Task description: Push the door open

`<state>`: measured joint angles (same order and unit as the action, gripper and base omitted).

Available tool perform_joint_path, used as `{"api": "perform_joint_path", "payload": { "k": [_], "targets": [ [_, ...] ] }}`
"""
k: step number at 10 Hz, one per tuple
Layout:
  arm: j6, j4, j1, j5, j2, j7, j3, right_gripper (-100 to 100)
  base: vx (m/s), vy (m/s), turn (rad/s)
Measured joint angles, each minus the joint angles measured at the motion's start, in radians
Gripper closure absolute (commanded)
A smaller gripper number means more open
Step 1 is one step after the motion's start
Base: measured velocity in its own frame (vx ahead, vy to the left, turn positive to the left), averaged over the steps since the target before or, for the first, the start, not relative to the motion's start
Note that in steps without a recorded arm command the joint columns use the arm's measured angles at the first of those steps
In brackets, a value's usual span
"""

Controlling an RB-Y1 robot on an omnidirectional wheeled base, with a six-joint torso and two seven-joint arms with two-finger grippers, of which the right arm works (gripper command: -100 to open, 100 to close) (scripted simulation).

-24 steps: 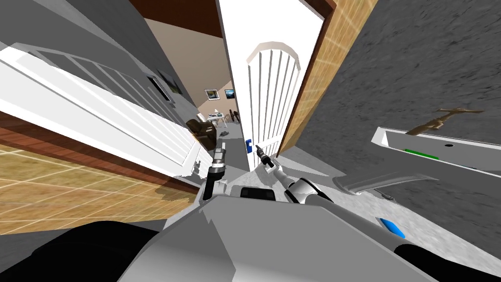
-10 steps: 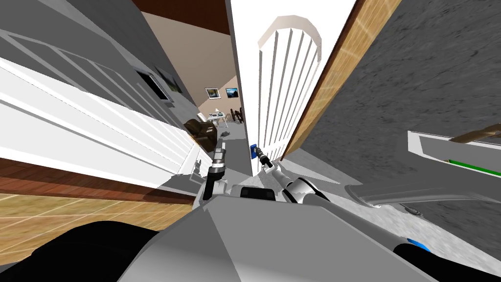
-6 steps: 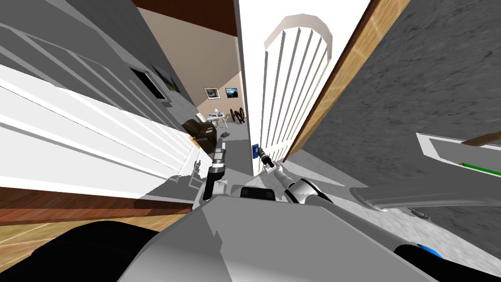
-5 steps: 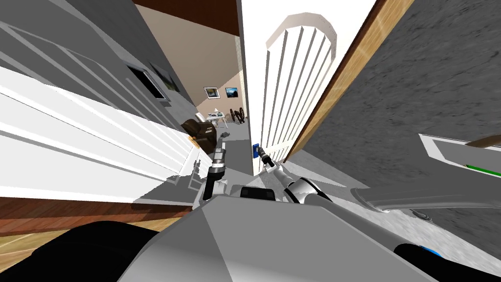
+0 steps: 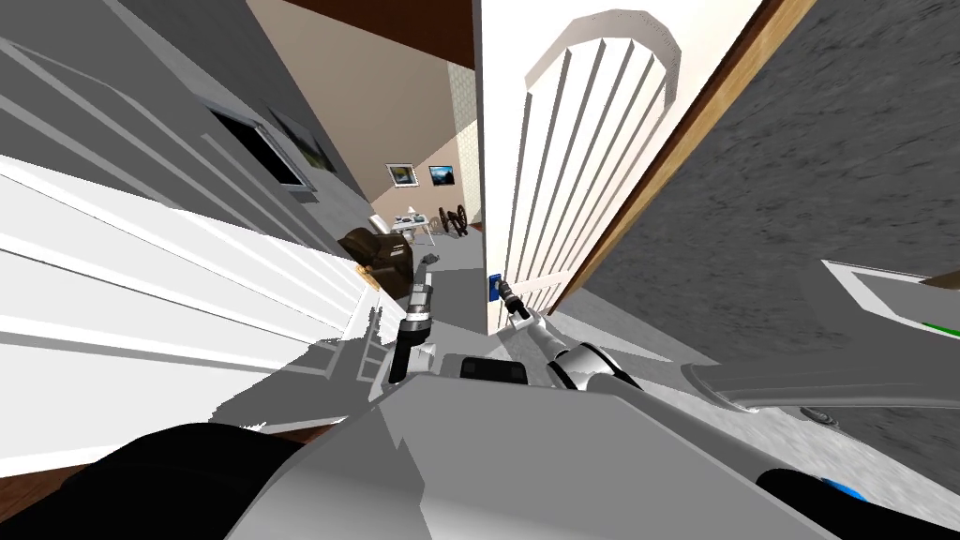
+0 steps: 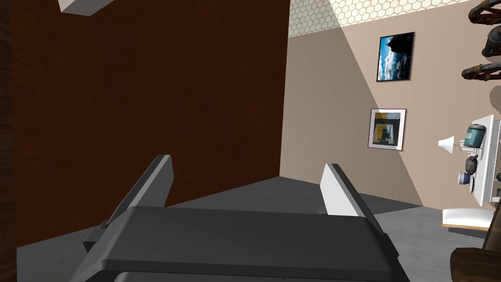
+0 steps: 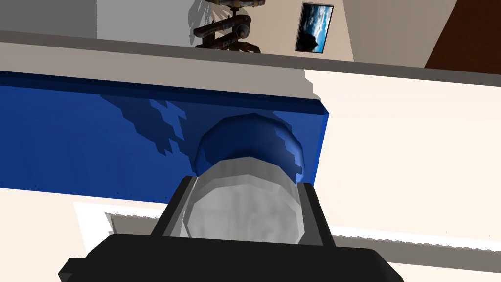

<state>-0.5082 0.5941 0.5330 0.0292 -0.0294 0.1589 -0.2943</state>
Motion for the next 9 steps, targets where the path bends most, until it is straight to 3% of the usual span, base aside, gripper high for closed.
{"api": "perform_joint_path", "payload": {
  "k": [1,2,3,4,5,9],
  "targets": [
    [-0.012,-0.044,0.028,0.005,0.003,-0.002,0.01,100,0.121,0.154,-0.092],
    [-0.009,-0.027,0.013,0.008,-0.009,-0.006,0.022,100,0.144,0.172,-0.145],
    [-0.013,-0.043,0.018,0.013,-0.013,-0.014,0.039,100,0.136,0.168,-0.107],
    [-0.041,-0.107,0.053,0.022,-0.014,-0.023,0.064,100,0.105,0.111,-0.029],
    [-0.033,-0.073,0.032,0.022,-0.025,-0.025,0.068,-100,-0.064,0.025,-0.02],
    [-0.029,-0.068,0.034,0.021,-0.031,-0.018,0.06,-100,-0.191,-0.048,-0.011]
  ]
}}
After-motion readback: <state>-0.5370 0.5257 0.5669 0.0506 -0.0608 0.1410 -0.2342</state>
